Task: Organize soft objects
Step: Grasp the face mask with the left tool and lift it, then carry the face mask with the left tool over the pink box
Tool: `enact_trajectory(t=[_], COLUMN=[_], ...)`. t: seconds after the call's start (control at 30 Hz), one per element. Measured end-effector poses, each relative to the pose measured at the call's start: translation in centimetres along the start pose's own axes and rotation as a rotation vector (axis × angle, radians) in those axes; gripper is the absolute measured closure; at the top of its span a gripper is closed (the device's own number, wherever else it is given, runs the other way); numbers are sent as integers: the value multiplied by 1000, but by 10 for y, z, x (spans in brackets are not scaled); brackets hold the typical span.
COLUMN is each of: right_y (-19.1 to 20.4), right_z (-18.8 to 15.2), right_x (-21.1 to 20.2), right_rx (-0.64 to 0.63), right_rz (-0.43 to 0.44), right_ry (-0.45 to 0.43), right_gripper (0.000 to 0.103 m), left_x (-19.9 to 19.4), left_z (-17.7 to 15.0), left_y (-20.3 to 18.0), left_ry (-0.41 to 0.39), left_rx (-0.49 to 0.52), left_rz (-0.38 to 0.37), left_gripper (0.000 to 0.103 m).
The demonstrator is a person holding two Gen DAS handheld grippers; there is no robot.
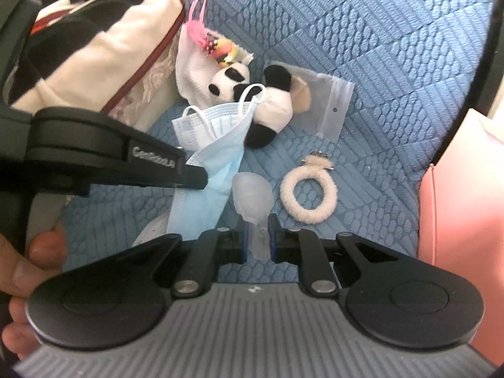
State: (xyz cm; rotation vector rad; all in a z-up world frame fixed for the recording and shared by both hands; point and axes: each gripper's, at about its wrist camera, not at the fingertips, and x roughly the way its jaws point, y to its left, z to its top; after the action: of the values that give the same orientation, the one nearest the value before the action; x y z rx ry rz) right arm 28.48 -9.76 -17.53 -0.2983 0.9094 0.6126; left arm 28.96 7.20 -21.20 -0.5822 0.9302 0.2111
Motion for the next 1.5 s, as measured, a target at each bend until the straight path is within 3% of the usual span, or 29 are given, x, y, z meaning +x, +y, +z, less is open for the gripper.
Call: enact_trajectory(t=[0.3, 0.5, 0.93, 1.5], right_y=[-5, 0, 0, -12], right_z=[-18, -26, -58, -82], right_x=[-24, -52, -131, -218], right_rx=[69, 25, 80, 166], right_rz=[-15, -57, -50, -91], right_ry=[-11, -35, -42, -64], right_gripper=[87, 87, 87, 87], left_x=[-33, -66, -135, -203], left_z=[-13, -24, -75, -100], left_y=[6, 2, -18, -45], left_ry=[-3, -4, 10, 40], left_rx=[-33, -64, 4, 55], left_rz=[10, 10, -1, -36], left_gripper=[95, 95, 95, 95])
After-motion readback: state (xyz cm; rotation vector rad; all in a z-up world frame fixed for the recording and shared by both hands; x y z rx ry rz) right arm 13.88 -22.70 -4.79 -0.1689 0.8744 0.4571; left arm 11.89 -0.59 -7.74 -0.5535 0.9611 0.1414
